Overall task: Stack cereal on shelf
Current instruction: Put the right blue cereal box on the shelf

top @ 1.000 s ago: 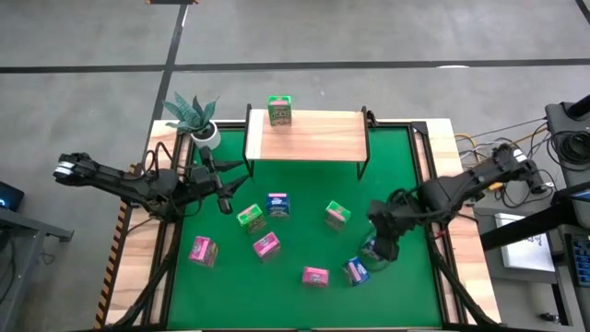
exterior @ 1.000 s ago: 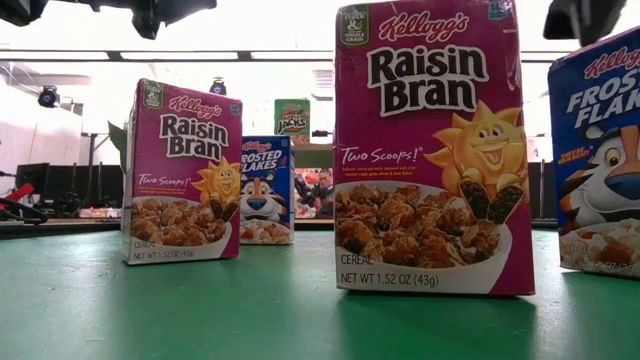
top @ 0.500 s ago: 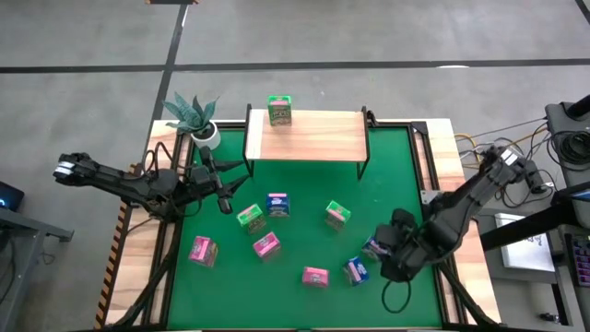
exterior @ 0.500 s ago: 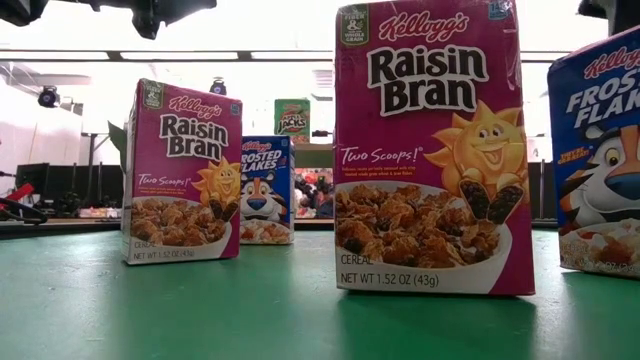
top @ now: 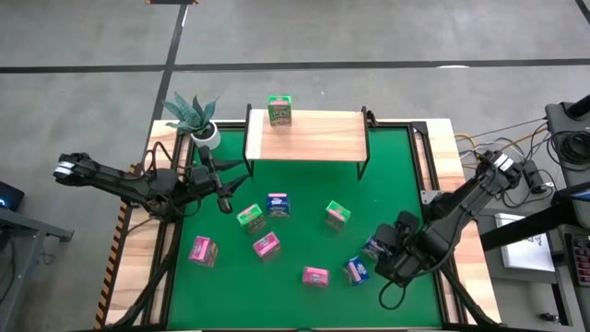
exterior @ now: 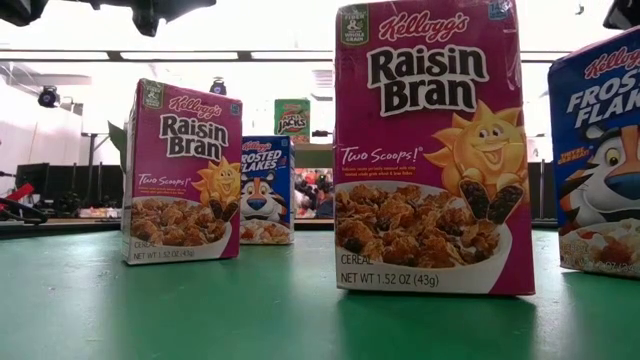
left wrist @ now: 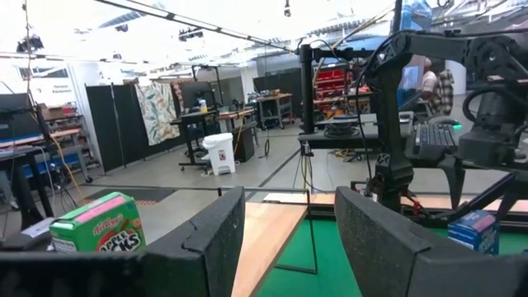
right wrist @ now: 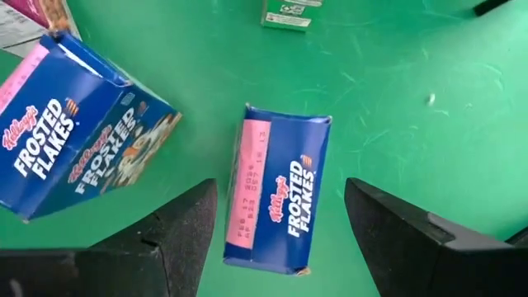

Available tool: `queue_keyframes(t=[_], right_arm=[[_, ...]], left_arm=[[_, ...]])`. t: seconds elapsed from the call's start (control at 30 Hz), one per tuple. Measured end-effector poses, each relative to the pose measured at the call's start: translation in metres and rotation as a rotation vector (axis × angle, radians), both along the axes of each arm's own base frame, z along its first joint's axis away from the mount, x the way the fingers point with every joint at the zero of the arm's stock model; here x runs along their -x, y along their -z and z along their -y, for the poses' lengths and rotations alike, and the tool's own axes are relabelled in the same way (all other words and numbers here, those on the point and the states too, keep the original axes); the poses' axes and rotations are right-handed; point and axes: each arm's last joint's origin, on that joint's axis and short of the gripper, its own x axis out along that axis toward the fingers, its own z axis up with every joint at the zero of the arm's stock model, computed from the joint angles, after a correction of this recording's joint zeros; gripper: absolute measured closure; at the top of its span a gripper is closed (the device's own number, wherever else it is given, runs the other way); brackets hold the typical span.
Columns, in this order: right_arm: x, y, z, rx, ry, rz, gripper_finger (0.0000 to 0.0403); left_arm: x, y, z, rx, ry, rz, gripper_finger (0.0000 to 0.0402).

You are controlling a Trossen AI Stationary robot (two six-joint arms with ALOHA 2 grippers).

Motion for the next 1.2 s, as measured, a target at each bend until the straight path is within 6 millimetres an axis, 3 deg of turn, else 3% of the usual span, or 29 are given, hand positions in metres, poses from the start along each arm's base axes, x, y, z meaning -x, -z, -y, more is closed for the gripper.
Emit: queue_keyframes(t=[0.47, 1.2], right_arm=[[0.003, 0.03, 0.003, 0.004, 0.019, -0.019, 0.0147], [0.003, 0.03, 0.002, -0.004, 0.013, -0.013, 0.0207]], left_arm=[[0.0, 0.0, 0.0, 0.0, 0.0, 0.001, 0.0229], [0.0, 0.0, 0.0, 0.0, 0.0, 0.0, 0.0229]])
